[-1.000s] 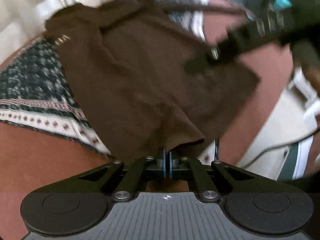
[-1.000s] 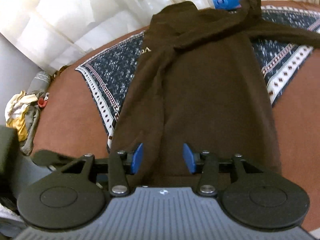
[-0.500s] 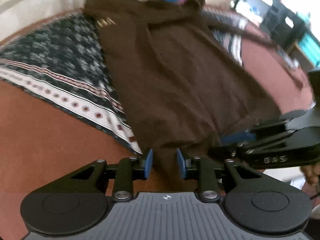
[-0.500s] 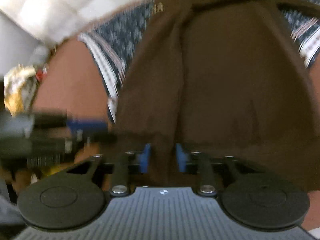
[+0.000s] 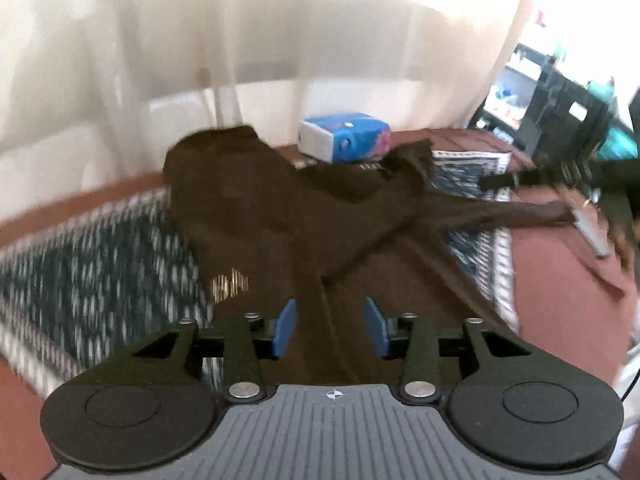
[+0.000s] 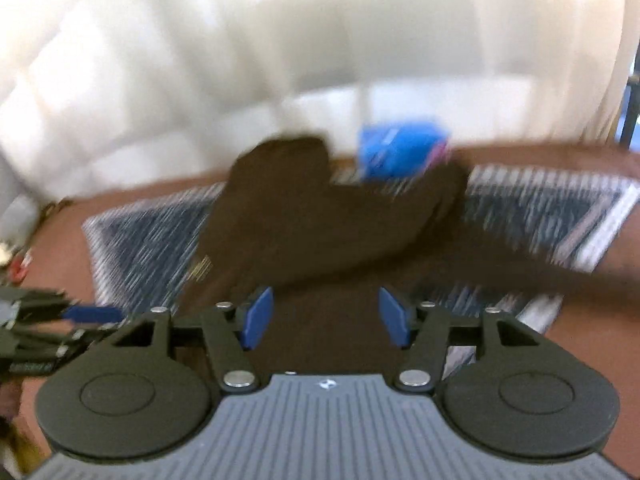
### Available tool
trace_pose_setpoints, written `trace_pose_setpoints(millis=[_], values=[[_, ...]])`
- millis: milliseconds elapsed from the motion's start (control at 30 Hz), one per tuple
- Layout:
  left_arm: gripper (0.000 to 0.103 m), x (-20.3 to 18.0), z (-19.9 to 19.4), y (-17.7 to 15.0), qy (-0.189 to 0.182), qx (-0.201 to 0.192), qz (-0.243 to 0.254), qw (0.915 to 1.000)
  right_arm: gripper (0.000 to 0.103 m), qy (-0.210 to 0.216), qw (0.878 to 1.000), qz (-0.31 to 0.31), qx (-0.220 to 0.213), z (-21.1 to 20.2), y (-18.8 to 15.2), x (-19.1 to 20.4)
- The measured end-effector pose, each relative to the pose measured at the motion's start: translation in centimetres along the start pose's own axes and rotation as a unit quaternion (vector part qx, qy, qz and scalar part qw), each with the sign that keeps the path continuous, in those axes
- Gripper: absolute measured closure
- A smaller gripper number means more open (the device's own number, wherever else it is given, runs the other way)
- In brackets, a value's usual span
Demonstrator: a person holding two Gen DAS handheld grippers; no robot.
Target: Fold clothes
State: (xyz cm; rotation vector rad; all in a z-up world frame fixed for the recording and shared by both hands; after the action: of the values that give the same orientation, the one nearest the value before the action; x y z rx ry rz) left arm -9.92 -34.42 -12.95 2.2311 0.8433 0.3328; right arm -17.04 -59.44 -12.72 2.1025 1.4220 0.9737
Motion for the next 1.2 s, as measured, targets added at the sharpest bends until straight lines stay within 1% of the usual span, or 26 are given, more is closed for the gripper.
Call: trace_pose_setpoints(millis=[33, 100, 200, 300, 367, 400, 433, 467, 533, 600, 633, 667, 700, 733, 767, 800, 867, 933, 1000, 1100, 1200], values=[[0.047, 0.0, 1.7, 1.1, 0.009, 0.009, 0.002, 0.9999, 0.039, -0.01, 1.0, 0.001, -0.004, 1.5, 1.9, -0.8], [0.047, -0.2, 4.9, 2.7, 0.009, 0.03, 0.0, 0.9995, 0.039, -0.028, 1.0, 0.011, 0.001, 5.1, 5.1, -2.8], [0.047, -0.9, 8.1, 3.8, 0.008, 0.053, 0.013, 0.9985, 0.039, -0.06, 0.998, 0.015, 0.011, 9.9, 8.4, -5.5], [0.047, -1.8, 9.8, 3.9, -0.001, 0.066, 0.007, 0.9978, 0.039, -0.087, 0.995, -0.019, 0.043, 14.1, 10.1, -7.1], [0.047, -2.2, 10.4, 3.8, -0.002, 0.078, 0.005, 0.9969, 0.039, -0.105, 0.99, -0.035, 0.083, 16.9, 10.0, -7.9], [0.047, -2.2, 10.7, 3.8, 0.0, 0.083, 0.009, 0.9965, 0.044, -0.107, 0.987, -0.037, 0.111, 17.9, 9.6, -8.3], [0.047, -2.0, 10.8, 3.8, 0.004, 0.088, 0.013, 0.9961, 0.061, -0.108, 0.984, -0.039, 0.137, 18.8, 9.2, -8.7], [0.047, -1.7, 10.9, 3.8, 0.008, 0.092, 0.018, 0.9955, 0.087, -0.083, 0.988, -0.033, 0.126, 18.2, 9.4, -8.6], [0.046, -1.2, 10.7, 3.8, 0.011, 0.097, 0.014, 0.9951, 0.087, -0.034, 0.994, -0.022, 0.101, 16.9, 10.0, -8.5], [0.046, -0.6, 10.3, 4.1, 0.014, 0.098, 0.005, 0.9951, 0.087, 0.038, 0.998, 0.007, 0.043, 12.9, 11.0, -8.6], [0.046, -0.4, 10.3, 4.2, 0.01, 0.098, -0.003, 0.9952, 0.087, 0.059, 0.998, 0.019, 0.021, 10.9, 11.1, -9.1], [0.046, -0.4, 10.6, 4.2, 0.004, 0.101, -0.01, 0.9949, 0.085, 0.065, 0.998, 0.022, 0.008, 9.1, 10.4, -10.2], [0.046, -0.4, 10.8, 4.3, -0.002, 0.104, -0.016, 0.9945, 0.08, 0.07, 0.997, 0.025, -0.004, 7.4, 9.6, -11.3], [0.046, -0.7, 11.3, 4.4, -0.005, 0.107, -0.013, 0.9942, 0.072, 0.055, 0.998, 0.017, -0.001, 6.8, 8.2, -12.7], [0.046, -0.9, 11.7, 4.5, -0.008, 0.11, -0.01, 0.9938, 0.058, 0.03, 0.999, 0.003, 0.016, 6.8, 6.2, -14.2], [0.046, -1.1, 12.2, 4.6, -0.011, 0.113, -0.007, 0.9935, 0.054, -0.008, 0.998, -0.009, 0.06, 7.2, 3.4, -16.1], [0.046, -1.8, 12.9, 5.1, -0.017, 0.116, 0.005, 0.9931, 0.056, -0.051, 0.99, -0.006, 0.13, 7.6, -0.5, -18.8], [0.046, -2.4, 13.4, 5.6, -0.022, 0.117, 0.016, 0.9928, 0.056, -0.041, 0.992, 0.047, 0.113, 6.1, -1.1, -20.2], [0.046, -2.9, 14.1, 6.2, -0.022, 0.118, 0.031, 0.9923, 0.055, -0.036, 0.993, 0.075, 0.088, 4.8, 0.0, -20.7], [0.046, -3.5, 15.0, 7.0, -0.023, 0.12, 0.038, 0.9918, 0.051, -0.03, 0.996, 0.056, 0.068, 4.4, 2.3, -20.4], [0.046, -4.2, 15.7, 7.4, -0.027, 0.121, 0.039, 0.9915, 0.051, -0.031, 0.997, 0.047, 0.055, 4.8, 4.8, -20.7]])
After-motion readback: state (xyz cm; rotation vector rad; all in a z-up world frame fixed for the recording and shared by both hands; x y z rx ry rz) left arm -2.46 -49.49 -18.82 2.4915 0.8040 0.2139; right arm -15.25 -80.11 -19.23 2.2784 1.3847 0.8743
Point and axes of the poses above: each gripper's, at about its wrist camera, not at the fingertips, and z roughly the way its jaws point, x to its left, y to its top, the point moved 9 cm from there along z, roughly the way its jaws point, and after that the axes turned 7 degrees about z, right-handed, at the moved point
